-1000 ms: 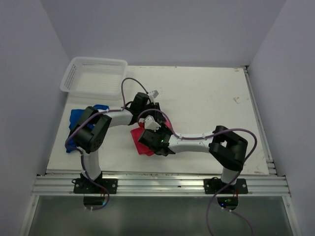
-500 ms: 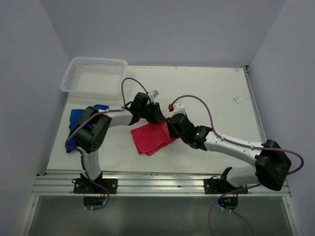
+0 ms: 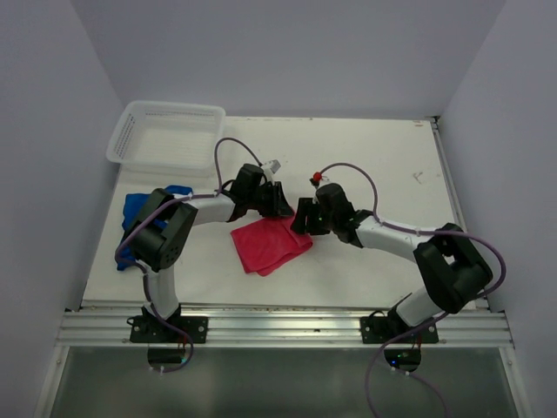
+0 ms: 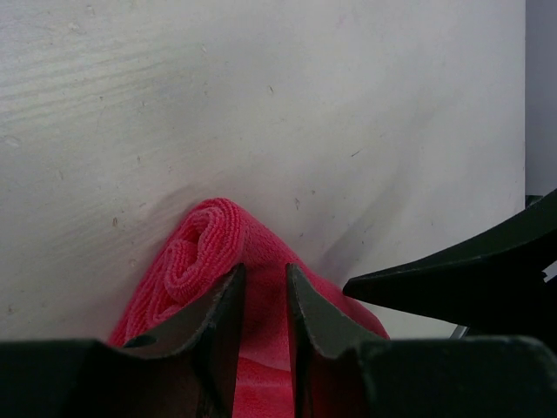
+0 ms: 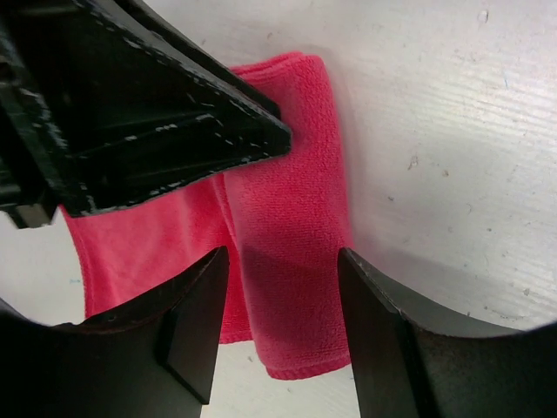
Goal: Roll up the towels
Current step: Roll the towel
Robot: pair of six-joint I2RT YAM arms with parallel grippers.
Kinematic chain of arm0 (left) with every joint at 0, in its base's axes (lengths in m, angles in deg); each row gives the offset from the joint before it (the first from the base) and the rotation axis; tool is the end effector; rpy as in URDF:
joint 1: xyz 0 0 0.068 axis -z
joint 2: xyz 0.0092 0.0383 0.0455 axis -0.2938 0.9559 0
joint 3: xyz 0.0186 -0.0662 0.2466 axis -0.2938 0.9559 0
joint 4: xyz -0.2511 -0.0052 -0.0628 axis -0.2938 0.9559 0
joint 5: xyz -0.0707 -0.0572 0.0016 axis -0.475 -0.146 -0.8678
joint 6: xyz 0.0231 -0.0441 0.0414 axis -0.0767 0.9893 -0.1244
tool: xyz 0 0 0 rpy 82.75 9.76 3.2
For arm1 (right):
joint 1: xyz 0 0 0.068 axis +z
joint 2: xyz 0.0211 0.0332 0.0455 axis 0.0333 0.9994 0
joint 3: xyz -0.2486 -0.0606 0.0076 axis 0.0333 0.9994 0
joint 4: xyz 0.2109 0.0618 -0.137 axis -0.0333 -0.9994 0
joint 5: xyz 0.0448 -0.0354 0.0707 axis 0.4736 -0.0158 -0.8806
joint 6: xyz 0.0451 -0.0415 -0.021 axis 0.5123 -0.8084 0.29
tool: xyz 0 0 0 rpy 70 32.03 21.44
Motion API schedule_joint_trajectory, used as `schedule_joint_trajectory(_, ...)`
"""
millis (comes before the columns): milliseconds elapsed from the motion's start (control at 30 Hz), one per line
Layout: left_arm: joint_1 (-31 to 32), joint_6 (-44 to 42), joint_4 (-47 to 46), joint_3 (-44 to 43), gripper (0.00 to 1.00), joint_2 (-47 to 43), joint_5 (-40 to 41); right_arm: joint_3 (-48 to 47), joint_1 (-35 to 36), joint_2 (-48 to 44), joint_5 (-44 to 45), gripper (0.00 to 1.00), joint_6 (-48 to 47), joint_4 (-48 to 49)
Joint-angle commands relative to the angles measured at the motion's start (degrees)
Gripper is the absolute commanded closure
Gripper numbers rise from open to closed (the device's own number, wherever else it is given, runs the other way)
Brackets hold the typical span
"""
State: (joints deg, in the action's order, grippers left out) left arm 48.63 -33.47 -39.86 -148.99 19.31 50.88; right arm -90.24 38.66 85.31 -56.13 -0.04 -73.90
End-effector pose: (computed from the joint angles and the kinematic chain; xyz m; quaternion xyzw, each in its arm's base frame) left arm 0.3250 -0.2241 0.1235 0.0446 0.8898 -0.3920 0.2294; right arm 0.2556 0.1950 0.1601 -0.0418 0.9075 0.2643 0.3239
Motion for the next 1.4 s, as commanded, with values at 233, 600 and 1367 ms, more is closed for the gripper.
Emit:
schedule_joint_trajectory(233, 0.1, -1.5, 1.7, 1.9, 0.70, -1.3, 3.0, 3.1, -2.4, 3.9, -3.1, 0.43, -0.6, 4.2)
schedule_joint_trajectory(600, 0.2, -1.8, 2.3, 1.4, 0.70, -2.3, 3.4, 6.6, -2.4, 7.0, -4.8, 0.67, -2.7, 8.2)
schedule_joint_trajectory(1367, -0.2, -1.6, 8.6, -9.7, 0.69, -6.4, 4.4, -1.7, 10.4, 2.8, 35.7, 0.90, -22.8, -7.4)
